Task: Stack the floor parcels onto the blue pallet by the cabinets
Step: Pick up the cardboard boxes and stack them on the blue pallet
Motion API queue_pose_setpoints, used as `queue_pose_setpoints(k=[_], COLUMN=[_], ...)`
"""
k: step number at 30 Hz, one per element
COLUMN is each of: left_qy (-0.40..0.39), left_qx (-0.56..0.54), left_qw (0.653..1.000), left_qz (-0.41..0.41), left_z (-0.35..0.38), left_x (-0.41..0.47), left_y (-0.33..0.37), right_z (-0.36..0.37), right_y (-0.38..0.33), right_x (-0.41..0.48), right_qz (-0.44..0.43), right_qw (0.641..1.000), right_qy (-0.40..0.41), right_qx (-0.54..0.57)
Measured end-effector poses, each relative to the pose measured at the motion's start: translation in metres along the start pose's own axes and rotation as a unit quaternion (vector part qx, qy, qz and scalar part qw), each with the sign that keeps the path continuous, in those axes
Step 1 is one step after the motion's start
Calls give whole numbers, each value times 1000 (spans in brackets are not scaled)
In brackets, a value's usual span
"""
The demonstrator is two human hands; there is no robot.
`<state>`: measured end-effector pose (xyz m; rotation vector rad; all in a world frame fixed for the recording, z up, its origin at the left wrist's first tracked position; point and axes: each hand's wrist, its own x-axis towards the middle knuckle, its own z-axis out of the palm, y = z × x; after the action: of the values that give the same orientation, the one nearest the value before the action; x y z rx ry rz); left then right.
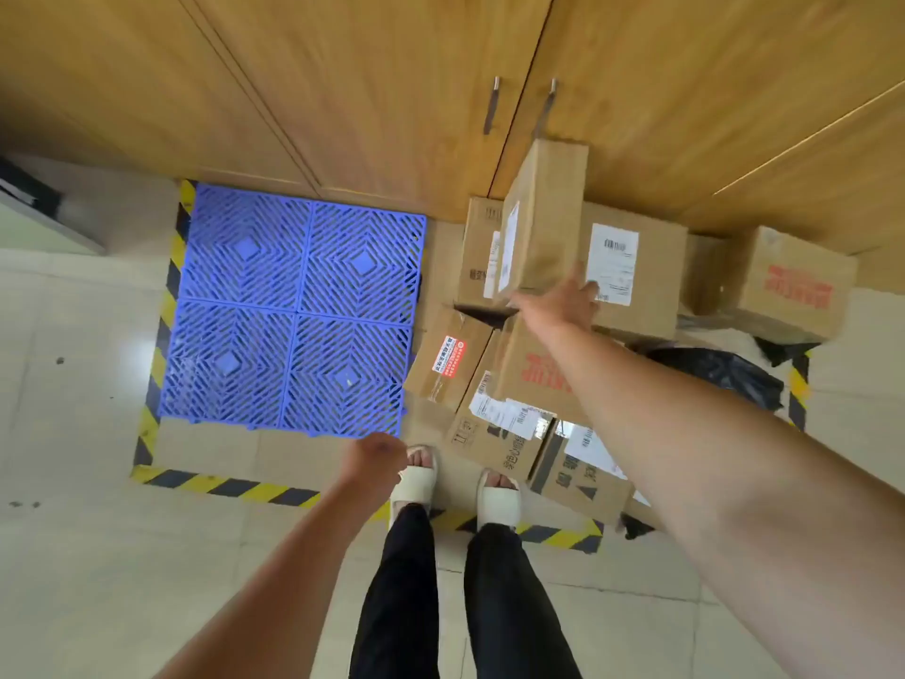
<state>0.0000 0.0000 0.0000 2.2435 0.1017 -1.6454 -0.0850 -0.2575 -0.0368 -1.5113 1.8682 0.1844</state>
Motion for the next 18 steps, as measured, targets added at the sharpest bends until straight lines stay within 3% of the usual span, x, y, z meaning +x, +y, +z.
queue_pose_setpoints(k=[3,7,12,18], left_qy=[2,12,13,13], left_qx=[-11,-114,-140,-128], left_qw=[1000,992,990,992], left_qz=[-13,-58,-30,-7], left_z=[0,3,-2,-28], left_x=[22,44,43,-16], left_y=[-16,-35,-42,-26], right_z=[19,36,25,-47], right_y=[-12,-17,-5,21], right_x=[23,49,42,-33], right_qz=[1,22,21,31], right_qw=[1000,999,998,981], right_qy=[9,42,49,31], right_qx=[-13,3,29,189])
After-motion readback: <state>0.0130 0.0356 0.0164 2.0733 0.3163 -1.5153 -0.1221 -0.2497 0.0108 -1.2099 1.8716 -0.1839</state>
